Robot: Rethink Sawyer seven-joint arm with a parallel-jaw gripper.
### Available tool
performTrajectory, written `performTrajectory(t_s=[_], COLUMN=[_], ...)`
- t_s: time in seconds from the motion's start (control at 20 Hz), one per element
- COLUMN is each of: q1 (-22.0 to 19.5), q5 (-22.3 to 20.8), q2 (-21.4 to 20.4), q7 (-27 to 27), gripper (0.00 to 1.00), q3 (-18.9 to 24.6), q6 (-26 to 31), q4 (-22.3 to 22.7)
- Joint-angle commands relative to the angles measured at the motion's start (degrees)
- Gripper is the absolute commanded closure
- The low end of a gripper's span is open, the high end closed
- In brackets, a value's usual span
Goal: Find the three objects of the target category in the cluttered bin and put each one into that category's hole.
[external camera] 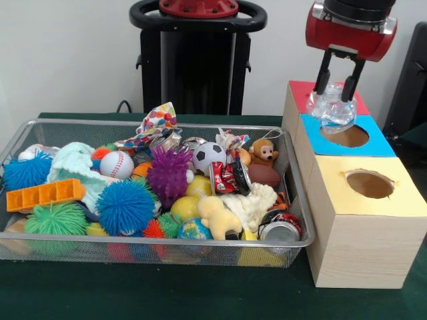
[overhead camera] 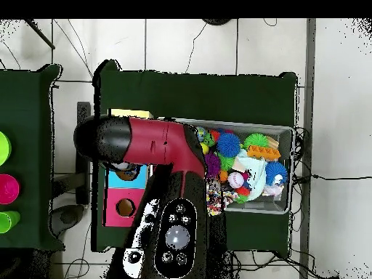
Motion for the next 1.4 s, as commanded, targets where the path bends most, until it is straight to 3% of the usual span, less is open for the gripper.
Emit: performTrajectory(t_s=[0.05, 0.65, 1.4], q1=[0.4, 3.1, 4.5], q5=[2.6, 4.3, 6.7], q2=[1.4, 1.7, 2.1], q7=[15.6, 15.9, 15.2], gripper=[1.00, 1.00, 1.00], q3=[0.7, 0.4, -0.6], q6=[-6.9, -16.1, -14.4], q4=[10.7, 17.3, 16.0])
